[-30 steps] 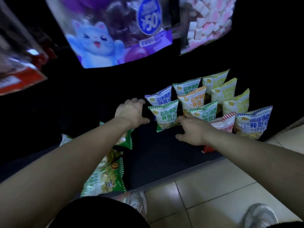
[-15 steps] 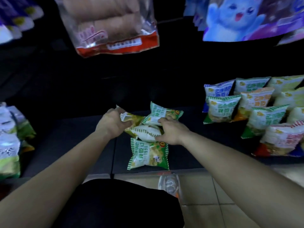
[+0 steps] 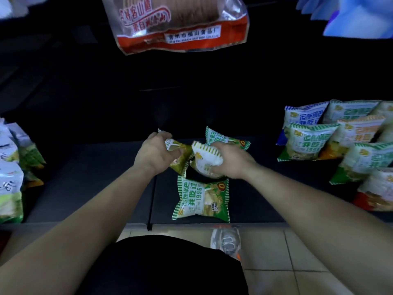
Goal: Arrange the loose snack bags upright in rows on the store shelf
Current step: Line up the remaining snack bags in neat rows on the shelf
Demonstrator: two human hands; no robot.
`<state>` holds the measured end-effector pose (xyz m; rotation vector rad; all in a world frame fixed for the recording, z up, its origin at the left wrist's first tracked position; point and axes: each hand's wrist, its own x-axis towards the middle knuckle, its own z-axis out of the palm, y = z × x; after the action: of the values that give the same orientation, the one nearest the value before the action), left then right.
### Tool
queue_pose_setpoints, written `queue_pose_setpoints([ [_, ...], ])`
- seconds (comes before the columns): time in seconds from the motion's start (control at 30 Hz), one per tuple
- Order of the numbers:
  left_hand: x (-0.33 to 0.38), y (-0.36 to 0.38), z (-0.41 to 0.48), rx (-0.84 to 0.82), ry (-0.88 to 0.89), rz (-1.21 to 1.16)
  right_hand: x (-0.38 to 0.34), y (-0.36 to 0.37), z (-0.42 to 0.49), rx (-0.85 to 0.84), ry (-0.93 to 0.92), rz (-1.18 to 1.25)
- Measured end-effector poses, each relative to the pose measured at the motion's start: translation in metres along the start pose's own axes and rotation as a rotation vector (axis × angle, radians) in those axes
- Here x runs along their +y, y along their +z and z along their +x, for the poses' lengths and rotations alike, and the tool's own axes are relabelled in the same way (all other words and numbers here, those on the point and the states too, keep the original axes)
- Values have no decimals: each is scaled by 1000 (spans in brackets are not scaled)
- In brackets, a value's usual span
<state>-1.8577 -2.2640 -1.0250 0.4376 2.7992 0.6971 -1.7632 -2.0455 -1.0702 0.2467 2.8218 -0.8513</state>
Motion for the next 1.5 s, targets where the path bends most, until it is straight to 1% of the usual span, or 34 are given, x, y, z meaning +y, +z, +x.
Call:
queue_pose_setpoints([
  [0.13,40,-11,-5,-35,145,15,20,-79,-37,51,27,127],
  [0.27,111,-20,-19,-114,339,19,43,-144,-97,66,71,186],
  [0.4,184,-15,-46,-243,516,-11,65,-177,-152,85,108,234],
  [0.5,223,5,-69,-397,569,-61,82,-187,-186,90,120,312],
  [0.57,239,24,-83,-493,591,-133,93,-189,-203,98,108,405],
  [0.63,248,40,-93,-518,603,-234,102,-191,-215,108,106,481],
  [0.7,255,50,-97,-496,601,-317,108,-196,-224,133,108,506],
  [0.77,261,55,-97,-486,587,-346,116,-200,-230,169,113,537],
  [0.9,271,59,-94,-426,491,-430,135,-205,-243,325,186,680],
  [1.0,280,63,-96,-393,416,-539,142,-202,-247,302,180,717],
  [1.1,290,71,-100,-439,383,-609,140,-197,-242,300,146,686],
  [1.17,294,72,-96,-423,379,-609,140,-197,-238,322,139,658],
  [1.23,296,67,-86,-308,408,-593,145,-198,-234,324,140,599],
  [1.3,296,61,-76,-186,472,-482,150,-196,-232,287,151,518],
  [1.33,296,60,-73,-178,505,-415,151,-195,-231,253,162,481],
  [1.37,297,61,-72,-213,536,-347,152,-192,-230,216,171,440],
  [1.43,299,71,-71,-343,571,-203,155,-186,-226,161,183,363],
  [1.5,300,85,-68,-419,575,-99,159,-181,-221,150,184,318],
])
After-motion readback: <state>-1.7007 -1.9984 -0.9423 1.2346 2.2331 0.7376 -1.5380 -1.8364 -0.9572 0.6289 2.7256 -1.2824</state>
